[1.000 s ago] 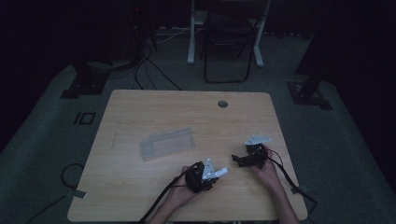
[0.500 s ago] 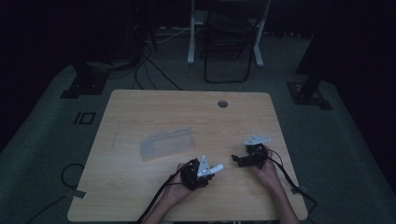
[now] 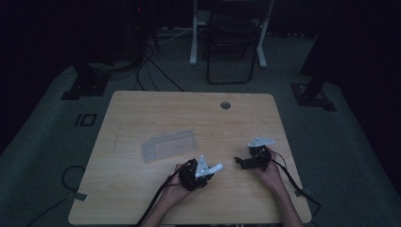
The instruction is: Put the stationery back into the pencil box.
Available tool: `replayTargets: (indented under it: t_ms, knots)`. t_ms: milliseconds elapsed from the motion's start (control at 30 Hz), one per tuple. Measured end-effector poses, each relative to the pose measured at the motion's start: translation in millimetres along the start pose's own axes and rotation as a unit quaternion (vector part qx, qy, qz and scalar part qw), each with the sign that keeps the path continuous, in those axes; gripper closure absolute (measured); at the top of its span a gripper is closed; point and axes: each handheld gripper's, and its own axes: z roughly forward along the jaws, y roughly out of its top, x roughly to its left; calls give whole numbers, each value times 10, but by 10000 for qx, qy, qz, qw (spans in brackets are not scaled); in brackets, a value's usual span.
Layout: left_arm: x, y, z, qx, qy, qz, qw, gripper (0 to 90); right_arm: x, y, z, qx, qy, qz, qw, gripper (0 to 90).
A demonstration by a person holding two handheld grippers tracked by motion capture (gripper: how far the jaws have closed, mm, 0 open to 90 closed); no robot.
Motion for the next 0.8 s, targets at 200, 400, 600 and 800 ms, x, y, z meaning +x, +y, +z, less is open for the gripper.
replayTargets:
  t_ms: [200,400,600,800]
  knots:
    - [33,-6,-30,-8,26,-9,10000,706,0,0,0,1,1,0,10000,116]
    - [65,-14,-57,-8,54,-8,10000,706,0,0,0,0,1,0,10000,116]
    - [94,-18,-76,-14,80,-9,10000,706,0,0,0,1,0,0,10000,116]
    - [141,-32,-99,-35,101,-62,9999,706,0,0,0,2,0,-1,10000,116]
